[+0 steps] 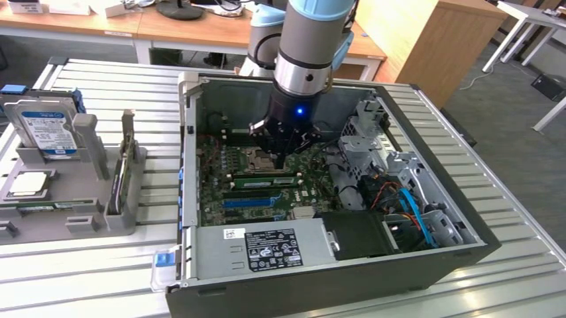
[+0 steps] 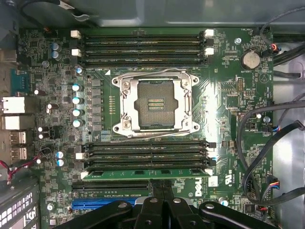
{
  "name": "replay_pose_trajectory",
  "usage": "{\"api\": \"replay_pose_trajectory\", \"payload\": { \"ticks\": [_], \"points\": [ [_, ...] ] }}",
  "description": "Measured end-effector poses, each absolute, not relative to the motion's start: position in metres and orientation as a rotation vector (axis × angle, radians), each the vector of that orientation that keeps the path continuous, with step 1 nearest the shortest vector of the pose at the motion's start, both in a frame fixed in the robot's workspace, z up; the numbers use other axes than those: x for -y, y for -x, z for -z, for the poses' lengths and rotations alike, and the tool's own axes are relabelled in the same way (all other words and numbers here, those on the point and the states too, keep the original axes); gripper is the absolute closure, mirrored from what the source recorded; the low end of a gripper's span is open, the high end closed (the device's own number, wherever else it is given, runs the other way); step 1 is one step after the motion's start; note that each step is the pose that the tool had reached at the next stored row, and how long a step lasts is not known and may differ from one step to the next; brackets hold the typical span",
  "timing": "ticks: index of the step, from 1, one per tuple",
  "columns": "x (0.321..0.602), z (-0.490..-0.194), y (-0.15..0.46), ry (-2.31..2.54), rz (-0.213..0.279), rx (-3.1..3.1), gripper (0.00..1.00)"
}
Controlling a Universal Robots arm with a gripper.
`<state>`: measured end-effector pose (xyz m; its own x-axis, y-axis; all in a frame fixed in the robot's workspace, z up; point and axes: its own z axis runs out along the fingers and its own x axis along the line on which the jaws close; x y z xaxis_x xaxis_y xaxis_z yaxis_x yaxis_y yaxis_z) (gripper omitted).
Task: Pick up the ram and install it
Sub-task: 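Press down the ram until it locks into place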
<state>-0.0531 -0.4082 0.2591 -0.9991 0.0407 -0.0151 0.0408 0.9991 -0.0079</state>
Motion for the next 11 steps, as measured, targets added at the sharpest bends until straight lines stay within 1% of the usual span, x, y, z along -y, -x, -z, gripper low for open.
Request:
{"api": "replay_pose_trajectory", "payload": {
  "ticks": [11],
  "points": [
    [0.4082,-0.26,0.0531,-0.064,0.013,-3.126,0.9]
  ]
}}
